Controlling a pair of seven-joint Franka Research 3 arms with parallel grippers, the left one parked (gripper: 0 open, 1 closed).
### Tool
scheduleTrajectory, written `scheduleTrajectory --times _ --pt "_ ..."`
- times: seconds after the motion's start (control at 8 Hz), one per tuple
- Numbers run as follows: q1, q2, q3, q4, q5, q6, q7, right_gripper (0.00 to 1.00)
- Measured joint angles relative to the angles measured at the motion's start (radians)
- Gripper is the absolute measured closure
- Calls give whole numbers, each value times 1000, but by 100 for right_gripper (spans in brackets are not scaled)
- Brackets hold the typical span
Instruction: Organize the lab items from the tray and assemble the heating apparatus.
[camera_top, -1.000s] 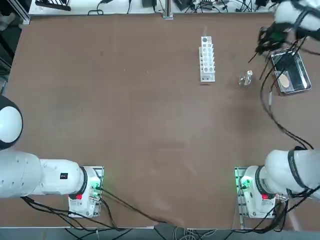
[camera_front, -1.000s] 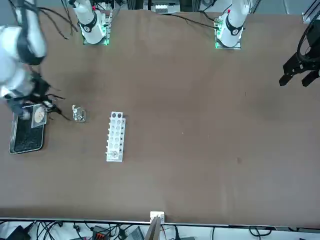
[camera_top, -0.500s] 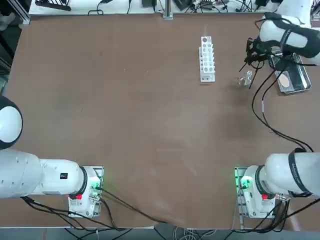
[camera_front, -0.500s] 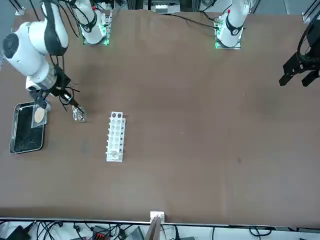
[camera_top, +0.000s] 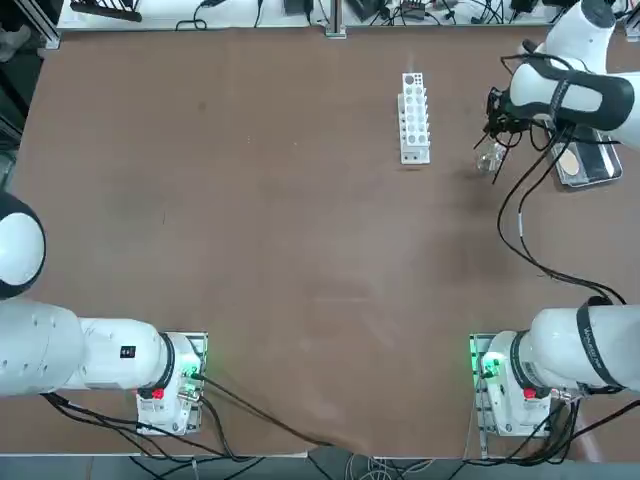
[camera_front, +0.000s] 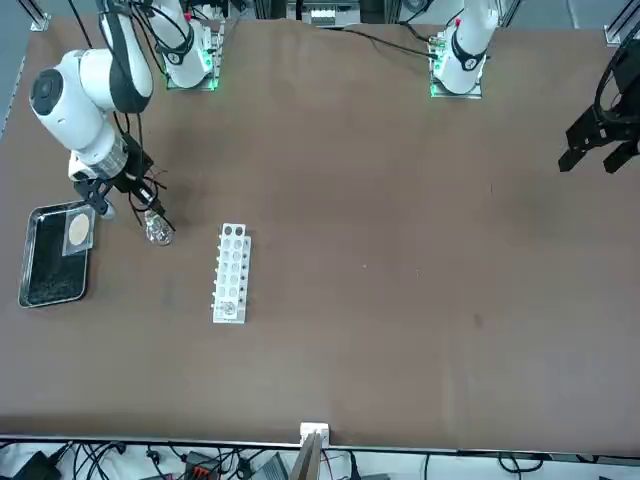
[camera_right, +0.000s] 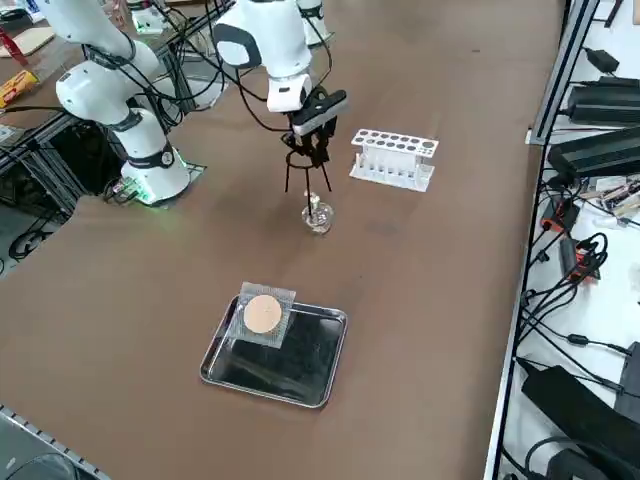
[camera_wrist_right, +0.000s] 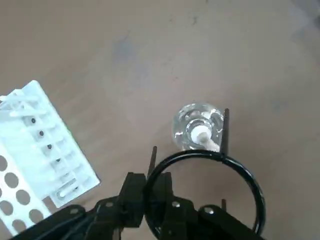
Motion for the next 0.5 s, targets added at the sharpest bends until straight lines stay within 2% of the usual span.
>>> scheduleTrajectory --times 0.5 --pt "-23 40 -12 -5 0 27 -59 92"
